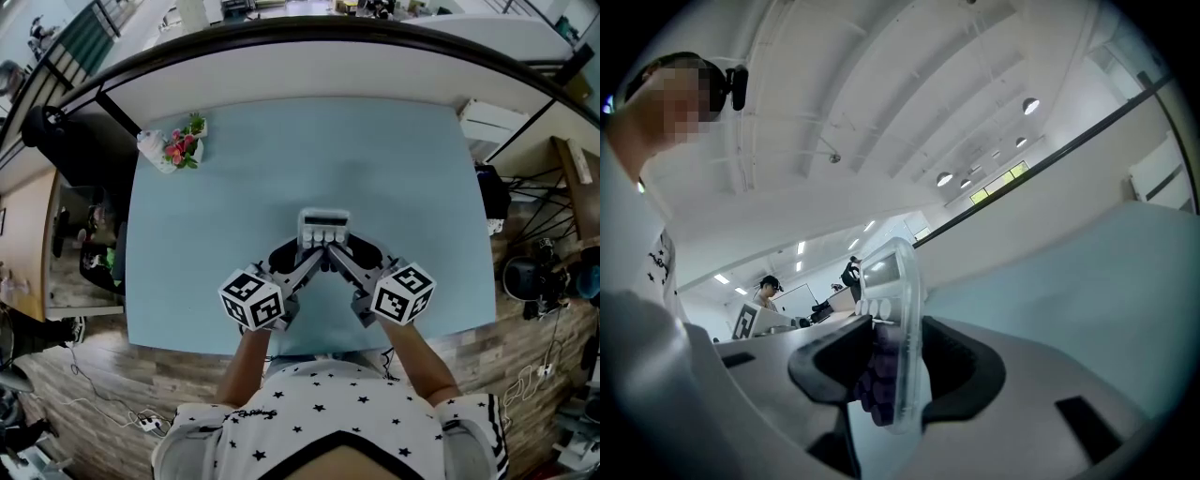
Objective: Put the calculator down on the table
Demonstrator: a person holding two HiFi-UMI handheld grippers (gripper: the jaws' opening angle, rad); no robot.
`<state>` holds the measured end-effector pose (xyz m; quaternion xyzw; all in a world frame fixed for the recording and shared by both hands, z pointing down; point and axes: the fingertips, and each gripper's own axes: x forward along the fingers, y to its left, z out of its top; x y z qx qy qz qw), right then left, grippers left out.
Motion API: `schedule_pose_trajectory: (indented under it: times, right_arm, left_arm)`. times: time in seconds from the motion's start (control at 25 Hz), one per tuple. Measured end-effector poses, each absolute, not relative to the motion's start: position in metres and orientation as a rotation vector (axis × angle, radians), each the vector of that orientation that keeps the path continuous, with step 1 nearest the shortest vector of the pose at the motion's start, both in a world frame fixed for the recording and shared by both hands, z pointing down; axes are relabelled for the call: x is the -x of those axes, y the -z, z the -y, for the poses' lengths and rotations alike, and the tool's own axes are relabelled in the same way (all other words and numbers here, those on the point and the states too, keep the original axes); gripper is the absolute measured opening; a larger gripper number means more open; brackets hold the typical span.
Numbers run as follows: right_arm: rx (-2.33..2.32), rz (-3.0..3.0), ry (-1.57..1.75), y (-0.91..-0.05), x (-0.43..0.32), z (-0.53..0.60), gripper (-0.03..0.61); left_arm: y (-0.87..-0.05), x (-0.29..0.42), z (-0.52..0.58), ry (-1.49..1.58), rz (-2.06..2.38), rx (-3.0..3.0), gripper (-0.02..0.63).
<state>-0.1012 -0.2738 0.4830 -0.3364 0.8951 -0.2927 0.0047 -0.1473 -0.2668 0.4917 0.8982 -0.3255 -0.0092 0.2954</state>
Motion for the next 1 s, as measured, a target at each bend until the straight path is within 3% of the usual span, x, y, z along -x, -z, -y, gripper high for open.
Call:
schedule_pose_trajectory:
  times: [1.0]
  right_arm:
    - [1.104, -2.79, 1.188, -0.557, 0.116, 0.27, 0.169]
  left_arm:
    - [-0.563, 0.161, 0.261, -0.059, 0.855, -2.241, 0.207]
